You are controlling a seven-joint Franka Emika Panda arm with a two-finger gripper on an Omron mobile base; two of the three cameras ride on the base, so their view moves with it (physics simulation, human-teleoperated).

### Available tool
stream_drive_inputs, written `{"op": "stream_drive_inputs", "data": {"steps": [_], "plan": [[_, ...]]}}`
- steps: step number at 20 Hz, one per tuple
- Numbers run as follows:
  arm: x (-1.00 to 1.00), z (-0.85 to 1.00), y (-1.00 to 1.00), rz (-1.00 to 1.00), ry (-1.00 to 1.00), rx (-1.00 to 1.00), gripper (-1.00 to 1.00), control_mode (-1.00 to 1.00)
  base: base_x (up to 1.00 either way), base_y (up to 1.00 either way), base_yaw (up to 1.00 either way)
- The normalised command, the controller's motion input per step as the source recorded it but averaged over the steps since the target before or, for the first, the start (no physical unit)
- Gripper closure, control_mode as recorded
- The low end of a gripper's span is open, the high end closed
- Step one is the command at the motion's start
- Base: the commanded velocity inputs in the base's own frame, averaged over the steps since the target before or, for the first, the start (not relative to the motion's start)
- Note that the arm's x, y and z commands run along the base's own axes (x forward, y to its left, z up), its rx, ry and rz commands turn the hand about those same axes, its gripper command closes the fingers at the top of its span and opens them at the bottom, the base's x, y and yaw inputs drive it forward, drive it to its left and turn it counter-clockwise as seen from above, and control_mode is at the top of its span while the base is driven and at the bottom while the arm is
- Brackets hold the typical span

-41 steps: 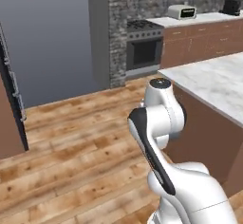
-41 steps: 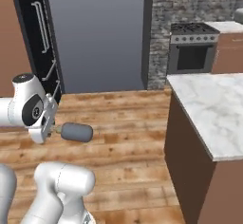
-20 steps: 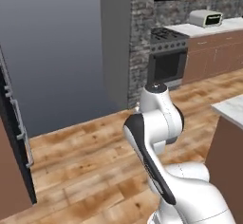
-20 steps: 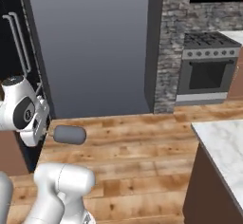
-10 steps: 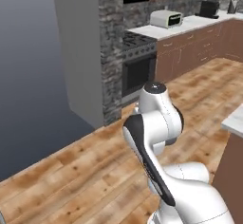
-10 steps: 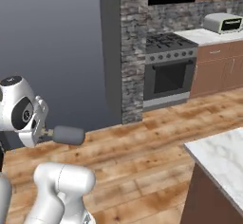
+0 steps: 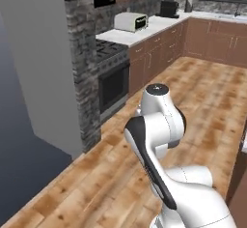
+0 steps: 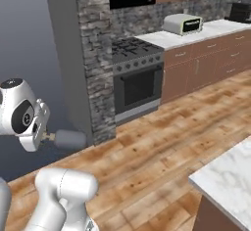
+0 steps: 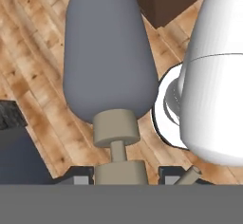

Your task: Restock the sink supplies by placing the sponge and soap dispenser on the counter and next to the sink. Make sure the soap dispenser is upright.

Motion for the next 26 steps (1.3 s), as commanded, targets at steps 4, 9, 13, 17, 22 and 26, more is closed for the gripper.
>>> {"op": "stream_drive_inputs", "data": {"steps": [4, 9, 13, 17, 22, 26], "plan": [[0.0, 0.0, 0.0, 0.0, 0.0, 0.0, 1.0, 1.0, 1.0, 0.05, -0.43], [0.0, 0.0, 0.0, 0.0, 0.0, 0.0, 1.0, 1.0, 1.0, 0.05, -0.43], [0.0, 0.0, 0.0, 0.0, 0.0, 0.0, 1.0, 1.0, 1.0, 0.16, -0.41], [0.0, 0.0, 0.0, 0.0, 0.0, 0.0, 1.0, 1.0, 1.0, 0.14, -0.38], [0.0, 0.0, 0.0, 0.0, 0.0, 0.0, 1.0, 1.0, 1.0, 0.06, -0.36], [0.0, 0.0, 0.0, 0.0, 0.0, 0.0, 1.0, 1.0, 1.0, 0.05, -0.34]]}}
